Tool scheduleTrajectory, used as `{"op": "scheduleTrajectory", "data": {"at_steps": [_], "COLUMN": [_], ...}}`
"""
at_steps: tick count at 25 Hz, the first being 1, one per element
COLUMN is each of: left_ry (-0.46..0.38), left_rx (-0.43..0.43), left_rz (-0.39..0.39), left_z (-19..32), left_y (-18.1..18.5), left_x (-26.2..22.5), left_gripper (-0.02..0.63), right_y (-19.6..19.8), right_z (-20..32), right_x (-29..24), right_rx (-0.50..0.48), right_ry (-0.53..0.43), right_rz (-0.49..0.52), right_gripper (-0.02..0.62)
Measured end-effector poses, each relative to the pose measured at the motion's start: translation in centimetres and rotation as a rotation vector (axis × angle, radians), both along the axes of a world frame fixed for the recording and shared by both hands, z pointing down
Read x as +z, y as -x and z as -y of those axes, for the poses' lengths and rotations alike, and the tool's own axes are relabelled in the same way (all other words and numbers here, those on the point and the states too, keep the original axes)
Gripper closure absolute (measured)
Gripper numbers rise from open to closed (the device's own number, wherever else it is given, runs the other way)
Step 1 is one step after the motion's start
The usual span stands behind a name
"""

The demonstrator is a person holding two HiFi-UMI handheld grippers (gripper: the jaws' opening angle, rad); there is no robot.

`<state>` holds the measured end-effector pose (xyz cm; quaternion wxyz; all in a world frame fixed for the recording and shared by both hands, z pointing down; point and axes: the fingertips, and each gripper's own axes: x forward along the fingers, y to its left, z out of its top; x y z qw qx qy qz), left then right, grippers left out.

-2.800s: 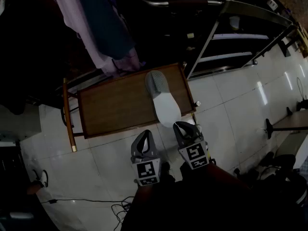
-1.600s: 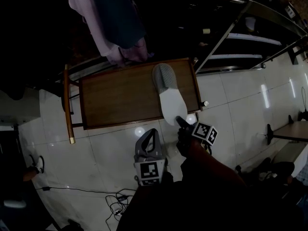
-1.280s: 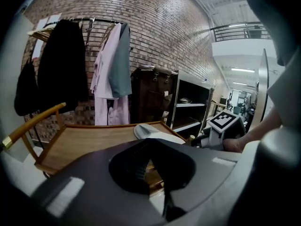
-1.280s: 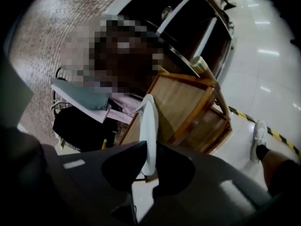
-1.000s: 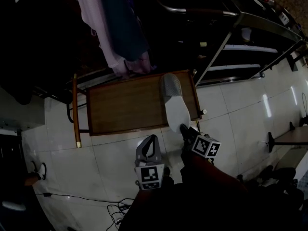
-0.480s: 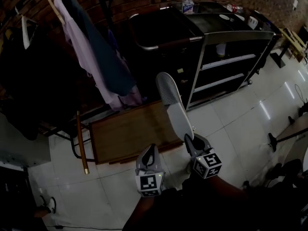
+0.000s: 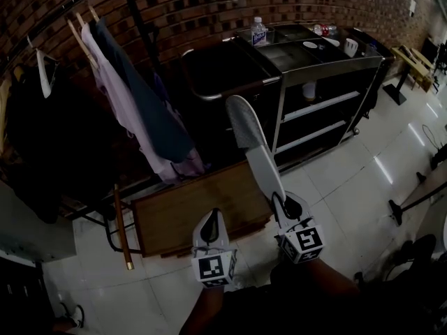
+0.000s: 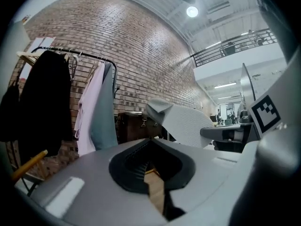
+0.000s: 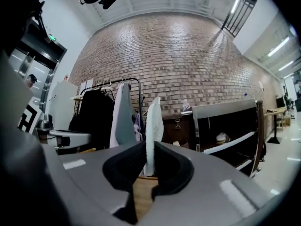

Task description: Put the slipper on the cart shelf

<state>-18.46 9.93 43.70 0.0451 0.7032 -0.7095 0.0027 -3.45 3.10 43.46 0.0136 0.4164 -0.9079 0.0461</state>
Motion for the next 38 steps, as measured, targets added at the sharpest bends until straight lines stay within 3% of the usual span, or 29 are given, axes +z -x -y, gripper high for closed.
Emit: {"op": "scheduleTrajectory", "data": {"at_steps": [9,18,22,26,35,38], "left_ry": [0.017,-0.071,-0.099,-0.062,0.010,0.011], "left_rx": [-0.021,-0.112,-0.071,-0.025,0.084,0.097], "left_rz": [0.002,-0.023,-0.015,0.004,-0.012,0.000], "left_z": [3.8,7.7,9.0,10.1,15.0,17.8], "left_y": [-2.9,-5.0,-6.5,-8.2,-13.7,-15.3], "left_x": [0.7,-3.0,-3.9,-2.7,0.0,0.4], "left_gripper": [0.589,0.589,0.589,0.589,0.589,0.589], "right_y": [-3.7,-5.7,-6.5,-8.5,-17.7,-19.5], "right_z": [3.3,7.8,8.7,8.9,11.3,13.7], "right_x": [1.7,-0.2,-0.6,0.9,7.0,7.5], "right_rx": [-0.025,-0.100,-0.119,-0.102,0.022,0.033], "right_ry": [0.005,-0.012,-0.002,0.038,0.183,0.187], "right_rz": [-0.026,-0.012,-0.023,-0.034,-0.104,-0.126], "right_gripper": [0.557,0.555,0.555,0.555,0.555,0.555]}}
